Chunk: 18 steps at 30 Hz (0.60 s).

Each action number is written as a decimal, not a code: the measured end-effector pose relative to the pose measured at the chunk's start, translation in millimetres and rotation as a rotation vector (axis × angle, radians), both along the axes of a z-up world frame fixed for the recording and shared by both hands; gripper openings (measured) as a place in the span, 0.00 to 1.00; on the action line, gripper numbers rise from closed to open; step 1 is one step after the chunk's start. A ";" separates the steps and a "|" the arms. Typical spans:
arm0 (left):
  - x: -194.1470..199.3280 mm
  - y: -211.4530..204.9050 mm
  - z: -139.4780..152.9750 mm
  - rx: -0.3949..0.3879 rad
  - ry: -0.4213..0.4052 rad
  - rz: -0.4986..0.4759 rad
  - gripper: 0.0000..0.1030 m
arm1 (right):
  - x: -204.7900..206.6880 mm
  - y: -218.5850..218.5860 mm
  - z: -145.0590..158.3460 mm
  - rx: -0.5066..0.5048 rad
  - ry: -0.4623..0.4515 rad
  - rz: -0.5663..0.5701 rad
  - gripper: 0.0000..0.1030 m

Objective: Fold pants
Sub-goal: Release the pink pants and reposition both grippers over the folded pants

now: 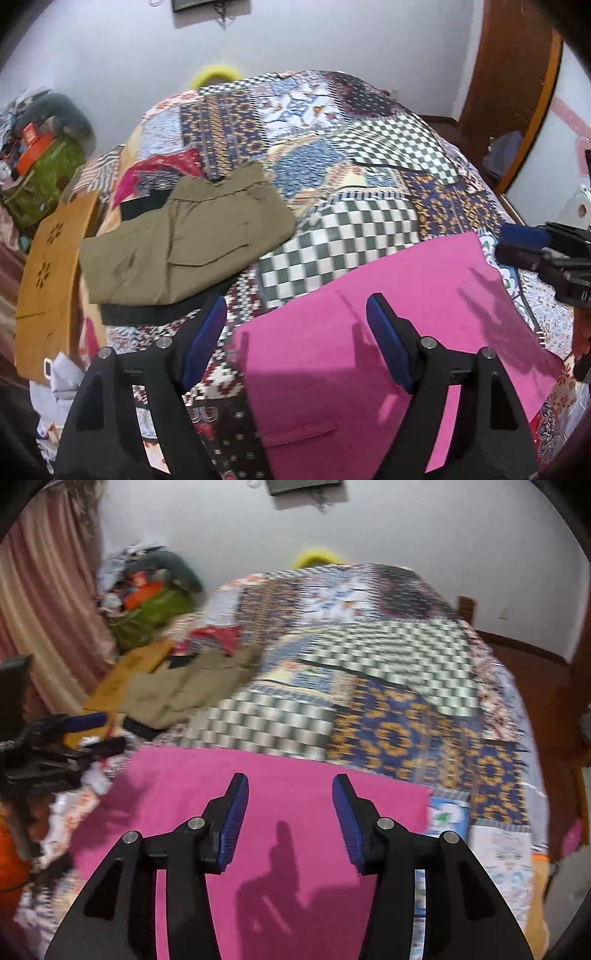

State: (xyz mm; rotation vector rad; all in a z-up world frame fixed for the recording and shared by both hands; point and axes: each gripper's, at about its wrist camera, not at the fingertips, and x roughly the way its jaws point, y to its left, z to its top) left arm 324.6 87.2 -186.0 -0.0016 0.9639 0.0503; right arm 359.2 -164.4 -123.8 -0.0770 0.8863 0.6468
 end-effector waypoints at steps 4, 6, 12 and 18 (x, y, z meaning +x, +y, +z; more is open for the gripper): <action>8.8 -8.5 -20.1 -0.015 0.071 -0.024 0.77 | 0.0 25.5 -14.8 0.002 0.042 0.055 0.53; 14.1 -11.8 -41.2 -0.020 0.148 -0.041 0.77 | 1.6 38.6 -32.0 -0.042 0.081 0.087 0.61; 7.6 -2.9 -54.5 -0.066 0.172 -0.027 0.85 | -11.0 45.6 -64.7 -0.111 0.117 0.146 0.68; -16.4 -8.0 -46.1 0.011 0.142 -0.019 0.85 | -27.4 31.0 -60.5 -0.135 0.101 0.149 0.69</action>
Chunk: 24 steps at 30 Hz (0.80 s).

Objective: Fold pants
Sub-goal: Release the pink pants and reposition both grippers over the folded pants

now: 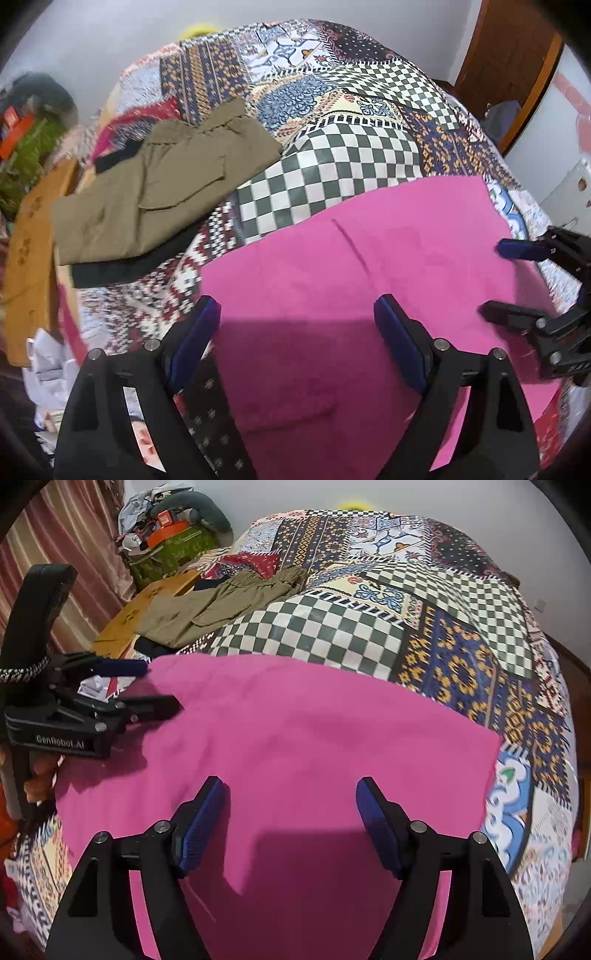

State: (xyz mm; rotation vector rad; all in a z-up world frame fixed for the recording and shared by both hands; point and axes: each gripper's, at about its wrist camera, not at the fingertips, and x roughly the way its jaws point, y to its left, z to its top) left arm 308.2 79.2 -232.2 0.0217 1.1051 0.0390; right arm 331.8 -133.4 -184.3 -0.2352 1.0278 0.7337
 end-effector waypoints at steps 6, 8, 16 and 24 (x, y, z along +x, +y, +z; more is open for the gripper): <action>-28.1 4.4 8.8 0.027 -0.032 0.036 0.87 | -22.3 -21.2 1.8 0.012 0.000 -0.033 0.69; -38.3 6.1 11.7 0.027 -0.038 0.053 0.87 | -28.8 -27.5 2.9 0.012 0.002 -0.045 0.69; -73.0 6.6 16.5 0.019 -0.047 0.095 0.92 | -62.3 -57.3 3.5 0.042 0.023 -0.130 0.73; -97.6 8.7 19.6 -0.001 -0.045 0.125 0.92 | -88.5 -74.5 5.6 0.019 -0.016 -0.182 0.77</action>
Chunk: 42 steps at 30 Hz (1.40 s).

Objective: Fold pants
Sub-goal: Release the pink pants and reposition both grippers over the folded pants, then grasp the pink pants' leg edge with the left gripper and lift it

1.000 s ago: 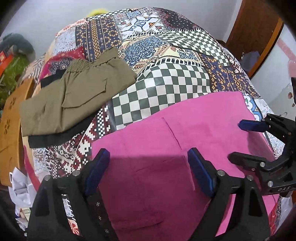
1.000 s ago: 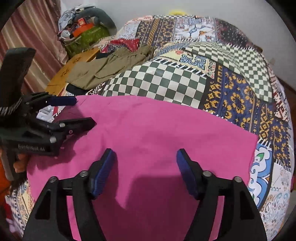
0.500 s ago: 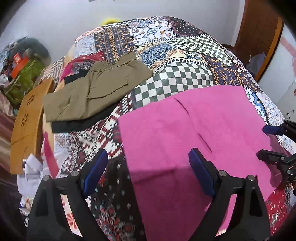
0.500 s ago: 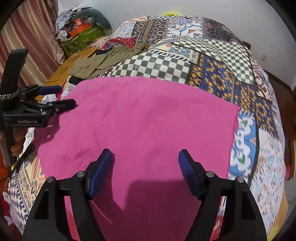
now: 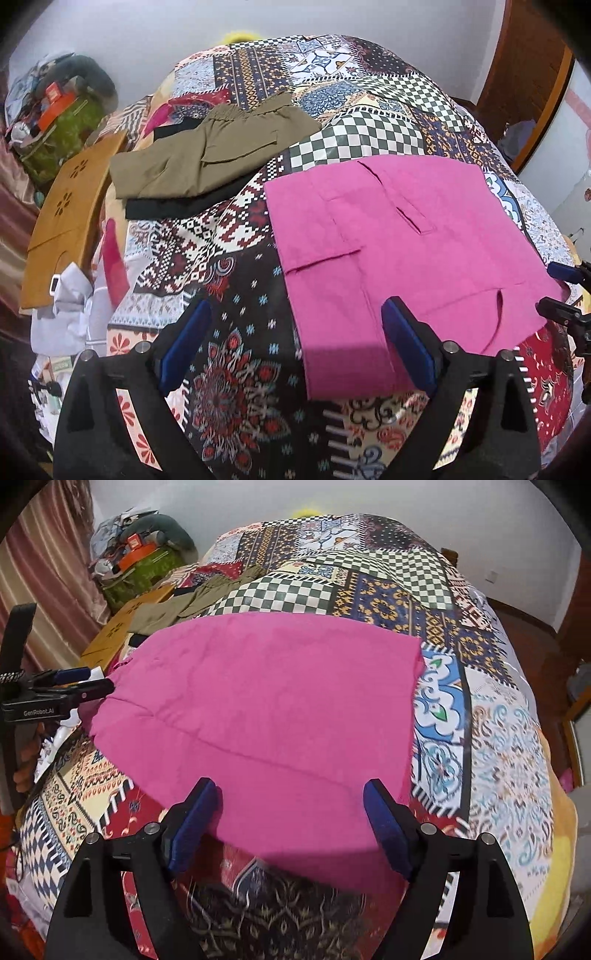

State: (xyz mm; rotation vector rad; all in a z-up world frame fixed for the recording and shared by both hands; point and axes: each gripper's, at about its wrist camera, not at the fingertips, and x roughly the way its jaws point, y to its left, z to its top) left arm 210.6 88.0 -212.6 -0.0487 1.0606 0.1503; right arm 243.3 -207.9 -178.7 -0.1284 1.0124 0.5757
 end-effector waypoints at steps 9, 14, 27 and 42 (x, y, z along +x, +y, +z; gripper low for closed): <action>-26.1 7.0 29.2 -0.020 -0.075 0.086 0.92 | -9.1 8.7 18.0 0.001 -0.045 -0.018 0.77; -34.0 11.4 40.0 -0.172 -0.100 0.109 0.92 | -15.1 33.3 37.6 0.030 -0.136 0.039 0.77; -42.4 -2.6 -4.4 -0.560 0.069 0.143 0.92 | -0.9 62.2 -3.3 -0.009 -0.043 0.088 0.77; -3.2 3.9 -13.8 -0.644 0.038 0.265 0.34 | -0.9 60.7 -7.6 0.026 -0.026 0.102 0.80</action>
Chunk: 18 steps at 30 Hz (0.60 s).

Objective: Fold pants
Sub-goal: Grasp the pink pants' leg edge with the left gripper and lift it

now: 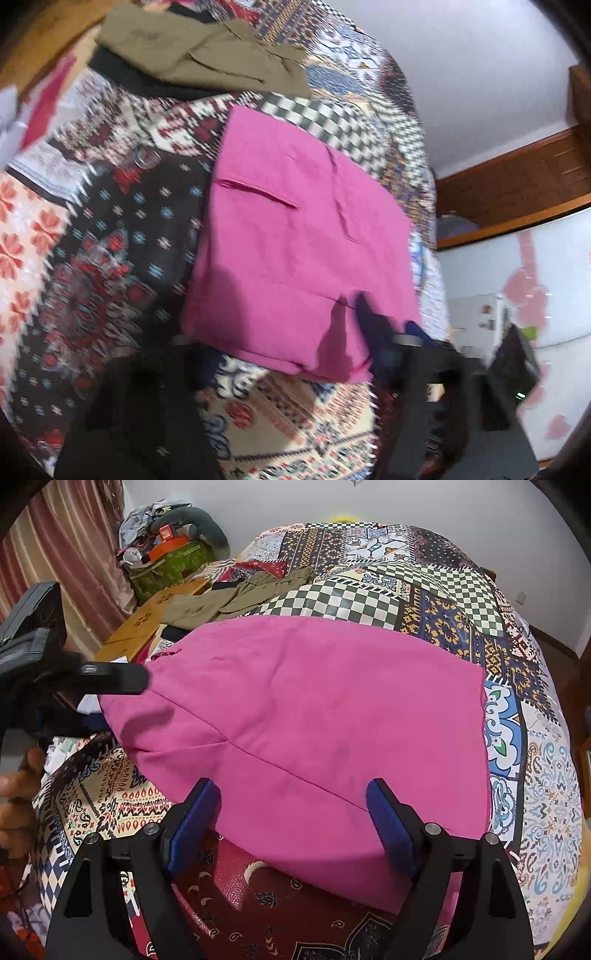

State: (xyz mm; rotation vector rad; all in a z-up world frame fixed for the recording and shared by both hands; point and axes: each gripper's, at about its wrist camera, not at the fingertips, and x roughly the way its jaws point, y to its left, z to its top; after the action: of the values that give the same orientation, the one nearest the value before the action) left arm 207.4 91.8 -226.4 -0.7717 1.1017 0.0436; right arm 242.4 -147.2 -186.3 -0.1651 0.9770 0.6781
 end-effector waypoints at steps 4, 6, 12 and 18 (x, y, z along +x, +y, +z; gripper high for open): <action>-1.8 -4.7 6.4 0.092 -0.022 -0.018 0.22 | 0.9 -0.4 0.7 0.002 0.002 0.000 0.80; -6.3 -8.6 14.6 0.177 -0.044 -0.030 0.20 | 0.8 -1.6 1.9 0.000 0.000 -0.006 0.78; -27.6 -17.4 44.7 0.557 -0.089 -0.051 0.19 | -0.2 -22.1 9.3 0.038 0.018 -0.061 0.78; -39.9 -36.2 59.9 0.879 -0.118 -0.102 0.19 | -4.6 -52.6 1.1 0.021 0.021 -0.140 0.78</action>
State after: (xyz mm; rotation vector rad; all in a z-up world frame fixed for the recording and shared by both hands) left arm 167.5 55.7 -166.5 0.0709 0.8823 0.3659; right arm 237.9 -199.8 -185.2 -0.0708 0.9913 0.5618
